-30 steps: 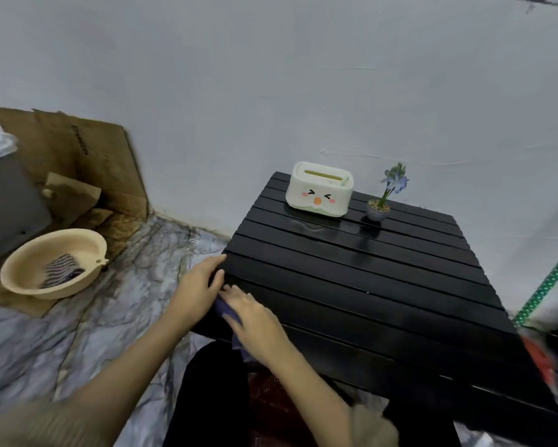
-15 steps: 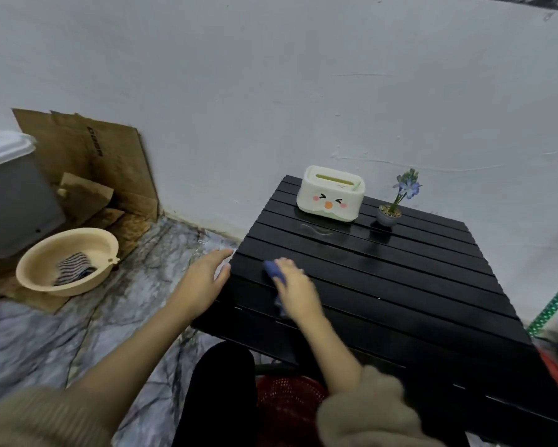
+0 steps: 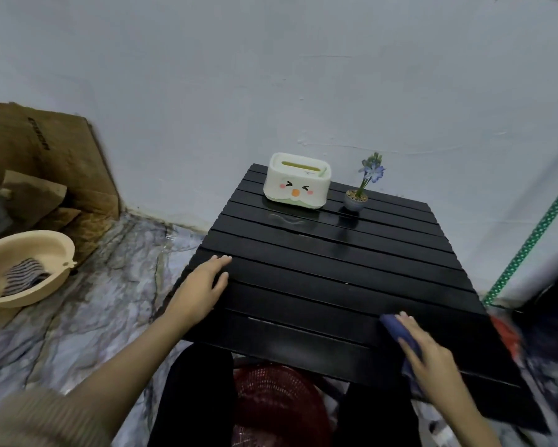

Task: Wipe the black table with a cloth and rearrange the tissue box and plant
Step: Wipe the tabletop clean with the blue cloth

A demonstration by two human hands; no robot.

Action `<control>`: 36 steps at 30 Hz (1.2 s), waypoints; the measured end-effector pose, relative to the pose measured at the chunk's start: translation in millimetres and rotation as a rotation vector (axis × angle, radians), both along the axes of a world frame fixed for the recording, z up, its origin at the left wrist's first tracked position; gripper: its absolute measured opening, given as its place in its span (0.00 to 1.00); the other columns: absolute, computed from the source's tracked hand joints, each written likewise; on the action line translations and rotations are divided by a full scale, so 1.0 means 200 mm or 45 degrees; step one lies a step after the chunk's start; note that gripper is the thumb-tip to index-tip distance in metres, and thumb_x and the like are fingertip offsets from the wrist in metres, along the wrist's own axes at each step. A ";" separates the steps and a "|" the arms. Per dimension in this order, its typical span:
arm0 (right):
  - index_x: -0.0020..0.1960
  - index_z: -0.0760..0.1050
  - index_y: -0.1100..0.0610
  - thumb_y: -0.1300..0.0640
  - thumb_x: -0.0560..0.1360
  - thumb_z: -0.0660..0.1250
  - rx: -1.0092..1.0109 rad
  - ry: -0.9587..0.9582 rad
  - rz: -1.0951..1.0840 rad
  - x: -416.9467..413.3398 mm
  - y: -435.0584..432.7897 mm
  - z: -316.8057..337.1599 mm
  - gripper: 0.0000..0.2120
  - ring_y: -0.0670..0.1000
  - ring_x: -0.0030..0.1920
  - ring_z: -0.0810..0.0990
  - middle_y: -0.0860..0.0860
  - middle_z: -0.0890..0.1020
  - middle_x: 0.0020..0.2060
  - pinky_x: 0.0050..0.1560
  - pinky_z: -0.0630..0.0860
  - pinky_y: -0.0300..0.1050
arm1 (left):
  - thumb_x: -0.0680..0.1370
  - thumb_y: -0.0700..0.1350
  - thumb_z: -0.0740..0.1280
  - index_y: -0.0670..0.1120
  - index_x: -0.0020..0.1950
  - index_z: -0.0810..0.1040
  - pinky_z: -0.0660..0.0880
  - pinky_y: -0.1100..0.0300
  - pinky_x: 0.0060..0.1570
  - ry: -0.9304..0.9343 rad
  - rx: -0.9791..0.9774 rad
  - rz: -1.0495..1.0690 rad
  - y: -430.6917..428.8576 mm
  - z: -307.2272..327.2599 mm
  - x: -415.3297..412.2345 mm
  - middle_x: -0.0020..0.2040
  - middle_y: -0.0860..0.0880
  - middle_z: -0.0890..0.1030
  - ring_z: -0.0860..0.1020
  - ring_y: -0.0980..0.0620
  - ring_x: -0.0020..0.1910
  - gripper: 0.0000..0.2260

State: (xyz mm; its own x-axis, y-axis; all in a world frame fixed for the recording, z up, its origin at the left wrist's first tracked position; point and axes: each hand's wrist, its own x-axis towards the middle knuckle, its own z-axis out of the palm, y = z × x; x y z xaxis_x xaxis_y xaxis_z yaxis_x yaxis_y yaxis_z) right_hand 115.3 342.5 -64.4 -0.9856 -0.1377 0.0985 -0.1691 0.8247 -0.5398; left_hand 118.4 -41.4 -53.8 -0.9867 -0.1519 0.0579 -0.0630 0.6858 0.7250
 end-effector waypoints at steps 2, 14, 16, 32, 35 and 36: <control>0.65 0.69 0.63 0.67 0.74 0.63 0.057 -0.021 -0.358 -0.11 0.26 0.03 0.19 0.63 0.64 0.72 0.61 0.72 0.66 0.63 0.69 0.53 | 0.79 0.43 0.57 0.48 0.69 0.66 0.59 0.55 0.71 -0.007 0.009 -0.041 0.08 -0.01 -0.03 0.72 0.48 0.67 0.59 0.53 0.74 0.18; 0.67 0.66 0.60 0.60 0.77 0.59 0.034 -0.003 -0.160 -0.69 -0.32 0.00 0.18 0.60 0.66 0.69 0.59 0.69 0.68 0.65 0.66 0.51 | 0.79 0.47 0.57 0.50 0.71 0.62 0.61 0.53 0.71 0.023 -0.111 -0.088 0.27 -0.10 -0.14 0.72 0.47 0.66 0.59 0.53 0.74 0.20; 0.68 0.66 0.59 0.61 0.77 0.59 0.007 -0.025 0.126 -0.64 -0.51 -0.02 0.19 0.56 0.70 0.65 0.57 0.68 0.70 0.69 0.61 0.48 | 0.79 0.46 0.57 0.49 0.71 0.62 0.60 0.54 0.72 0.036 -0.159 -0.111 0.27 -0.11 -0.14 0.72 0.49 0.67 0.59 0.54 0.74 0.20; 0.59 0.70 0.62 0.60 0.77 0.58 0.080 0.077 -0.782 -0.85 0.06 0.03 0.12 0.66 0.56 0.75 0.65 0.75 0.59 0.53 0.73 0.55 | 0.79 0.46 0.58 0.50 0.71 0.63 0.57 0.58 0.73 0.062 -0.199 -0.089 0.28 -0.11 -0.16 0.73 0.52 0.66 0.58 0.57 0.73 0.20; 0.62 0.69 0.60 0.59 0.78 0.58 0.013 0.030 -0.558 -0.95 -0.27 0.04 0.14 0.63 0.56 0.77 0.63 0.76 0.60 0.51 0.74 0.50 | 0.79 0.46 0.58 0.50 0.70 0.63 0.57 0.58 0.73 0.069 -0.199 -0.100 0.28 -0.11 -0.16 0.72 0.52 0.66 0.58 0.58 0.73 0.20; 0.64 0.68 0.59 0.59 0.77 0.58 -0.012 0.014 -0.430 -0.95 -0.40 0.04 0.15 0.62 0.55 0.77 0.61 0.76 0.60 0.49 0.74 0.47 | 0.79 0.46 0.58 0.50 0.70 0.63 0.57 0.58 0.73 0.068 -0.200 -0.102 0.27 -0.11 -0.16 0.72 0.52 0.66 0.58 0.58 0.73 0.20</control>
State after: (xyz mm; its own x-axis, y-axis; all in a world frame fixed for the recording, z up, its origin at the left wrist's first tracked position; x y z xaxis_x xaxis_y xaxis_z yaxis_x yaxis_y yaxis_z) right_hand -75.2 263.4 -56.8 -0.9743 0.1973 0.1089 0.1070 0.8303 -0.5470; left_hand 85.7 13.4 -75.5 -0.9902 -0.0578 0.1272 0.0320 0.7924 0.6092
